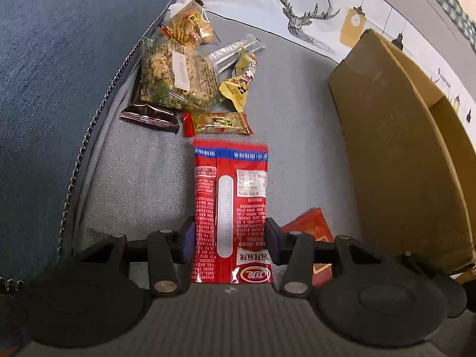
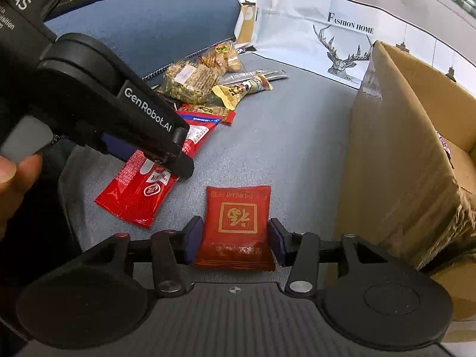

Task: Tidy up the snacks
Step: 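Grasp the red wafer pack with the left tool while the right tool grasps the red square packet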

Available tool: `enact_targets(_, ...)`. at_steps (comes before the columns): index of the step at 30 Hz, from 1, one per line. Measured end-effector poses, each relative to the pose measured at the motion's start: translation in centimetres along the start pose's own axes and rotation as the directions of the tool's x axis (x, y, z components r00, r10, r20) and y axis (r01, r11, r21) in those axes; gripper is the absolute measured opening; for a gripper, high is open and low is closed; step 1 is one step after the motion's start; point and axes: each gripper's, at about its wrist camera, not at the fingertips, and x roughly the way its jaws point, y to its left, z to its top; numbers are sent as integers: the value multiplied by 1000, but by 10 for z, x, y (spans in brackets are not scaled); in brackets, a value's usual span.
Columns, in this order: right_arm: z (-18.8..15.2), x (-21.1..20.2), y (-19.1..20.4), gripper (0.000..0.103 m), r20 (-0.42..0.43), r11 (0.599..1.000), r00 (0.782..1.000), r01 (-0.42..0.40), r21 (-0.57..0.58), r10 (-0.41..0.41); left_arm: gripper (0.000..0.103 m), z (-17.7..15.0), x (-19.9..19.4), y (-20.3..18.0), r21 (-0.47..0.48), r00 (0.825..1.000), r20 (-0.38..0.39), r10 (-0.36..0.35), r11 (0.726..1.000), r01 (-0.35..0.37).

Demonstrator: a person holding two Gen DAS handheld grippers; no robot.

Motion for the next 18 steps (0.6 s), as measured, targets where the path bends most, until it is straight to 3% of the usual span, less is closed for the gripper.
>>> enact_targets(7,0,1,0,58,8,1000,1000,-8,-6,8,56,-6,6,-20,116,996,22,88,989,-90)
enact_targets(18,-1,4,-4,51,4,1000,1000,-9,9,9,56,-6,8,-20,131,995,24,97,986,-99)
